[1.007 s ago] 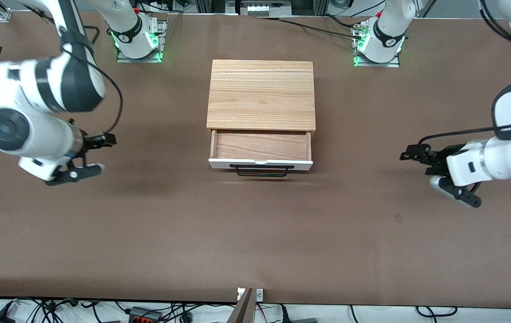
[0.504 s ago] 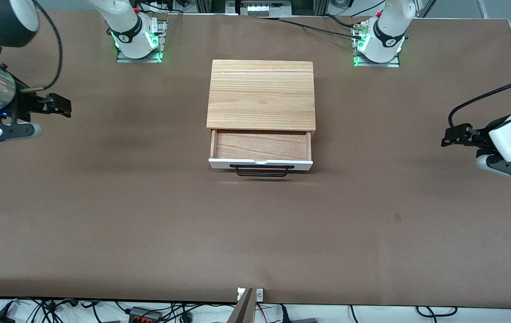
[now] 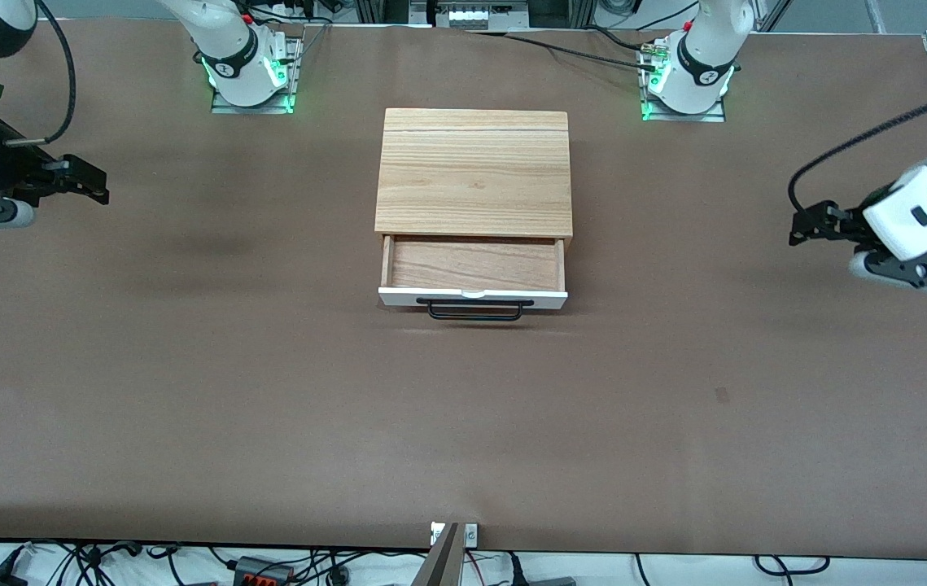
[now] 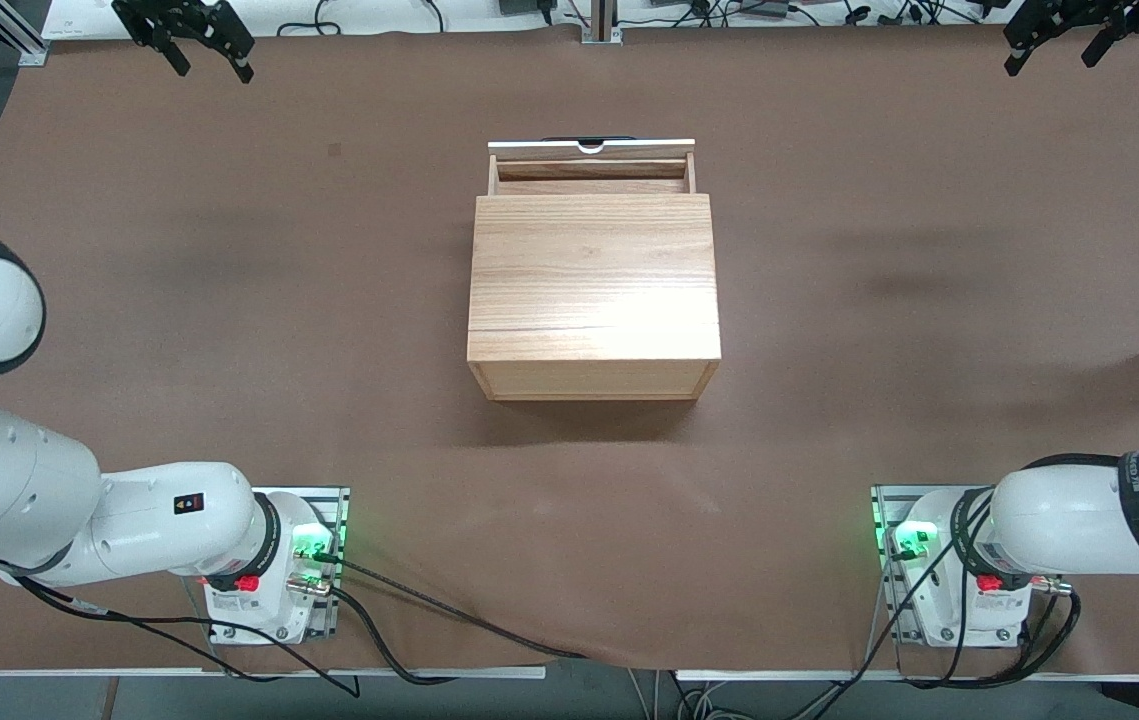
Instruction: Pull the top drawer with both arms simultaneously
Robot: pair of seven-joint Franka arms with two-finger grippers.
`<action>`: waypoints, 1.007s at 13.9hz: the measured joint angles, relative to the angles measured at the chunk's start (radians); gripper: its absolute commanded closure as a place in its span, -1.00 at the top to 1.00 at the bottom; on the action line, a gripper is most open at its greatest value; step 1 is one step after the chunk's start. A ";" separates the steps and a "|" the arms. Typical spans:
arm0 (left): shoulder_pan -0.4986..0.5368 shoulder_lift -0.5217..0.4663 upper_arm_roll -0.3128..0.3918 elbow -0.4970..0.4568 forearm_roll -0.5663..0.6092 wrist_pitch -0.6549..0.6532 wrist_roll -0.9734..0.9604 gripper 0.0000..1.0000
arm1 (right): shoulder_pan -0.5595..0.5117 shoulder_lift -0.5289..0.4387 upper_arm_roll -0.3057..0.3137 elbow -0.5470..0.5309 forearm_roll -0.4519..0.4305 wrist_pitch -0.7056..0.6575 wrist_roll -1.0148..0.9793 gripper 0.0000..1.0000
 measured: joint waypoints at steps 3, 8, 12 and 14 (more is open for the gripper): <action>-0.001 -0.048 -0.022 -0.050 0.000 0.011 -0.078 1.00 | 0.001 -0.013 -0.017 0.000 0.028 -0.019 0.040 1.00; 0.007 -0.055 -0.026 -0.056 0.000 0.015 -0.112 1.00 | 0.016 -0.014 -0.021 0.025 0.022 -0.014 0.063 1.00; 0.012 -0.061 -0.025 -0.046 0.001 0.015 -0.112 1.00 | 0.016 -0.014 -0.027 0.031 0.022 -0.015 0.068 1.00; 0.012 -0.061 -0.025 -0.042 0.001 0.015 -0.112 1.00 | 0.016 -0.014 -0.027 0.031 0.022 -0.015 0.069 1.00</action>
